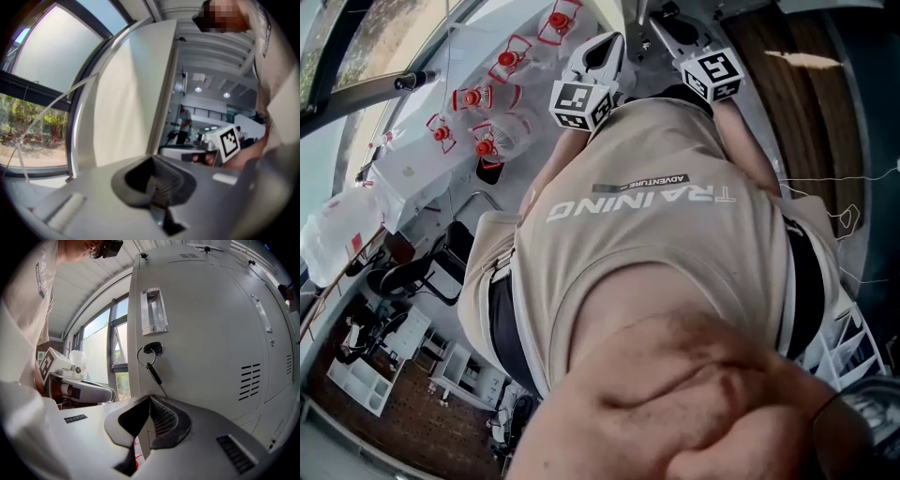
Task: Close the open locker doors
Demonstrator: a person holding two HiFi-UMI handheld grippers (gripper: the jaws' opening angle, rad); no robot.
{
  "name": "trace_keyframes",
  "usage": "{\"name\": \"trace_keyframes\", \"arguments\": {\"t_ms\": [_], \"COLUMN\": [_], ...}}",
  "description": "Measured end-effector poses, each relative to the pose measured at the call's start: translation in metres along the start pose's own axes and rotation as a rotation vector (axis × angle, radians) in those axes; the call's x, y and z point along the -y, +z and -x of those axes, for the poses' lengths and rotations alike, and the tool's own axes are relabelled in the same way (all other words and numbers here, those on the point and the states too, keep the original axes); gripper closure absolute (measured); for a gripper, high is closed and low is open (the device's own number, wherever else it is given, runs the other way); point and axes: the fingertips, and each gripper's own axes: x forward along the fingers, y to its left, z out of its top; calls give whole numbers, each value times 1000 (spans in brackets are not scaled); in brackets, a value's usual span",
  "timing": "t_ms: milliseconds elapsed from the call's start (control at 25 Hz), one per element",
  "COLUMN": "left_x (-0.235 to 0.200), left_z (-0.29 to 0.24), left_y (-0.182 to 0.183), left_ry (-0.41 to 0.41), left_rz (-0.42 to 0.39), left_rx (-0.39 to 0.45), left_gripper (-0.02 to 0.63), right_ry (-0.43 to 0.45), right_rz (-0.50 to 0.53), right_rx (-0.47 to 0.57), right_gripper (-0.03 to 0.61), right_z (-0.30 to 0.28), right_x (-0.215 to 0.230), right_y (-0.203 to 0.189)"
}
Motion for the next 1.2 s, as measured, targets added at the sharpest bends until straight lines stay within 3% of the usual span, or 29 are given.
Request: {"name": "trace_keyframes", "arguments": {"t_ms": [240,440,960,1200], "left_x": [-13,-10,5,34], "left_z": [4,5,7,-16], "left_y": [-2,-2,-15,-9], "left_ry": [21,15,32,-1], "left_rz": [4,8,51,19], "left_rx": [5,17,5,-28], "left_gripper": [614,614,614,614], "right_ry": [-25,-43,-97,-122], "right_rz": [20,114,12,-35], "right_rx": [-15,-79,-91,-65], "right_gripper": [563,563,563,563], "right_z": [-12,-18,13,52], "right_x": [1,-2,8,20], "right_y": [2,0,-13,-15]}}
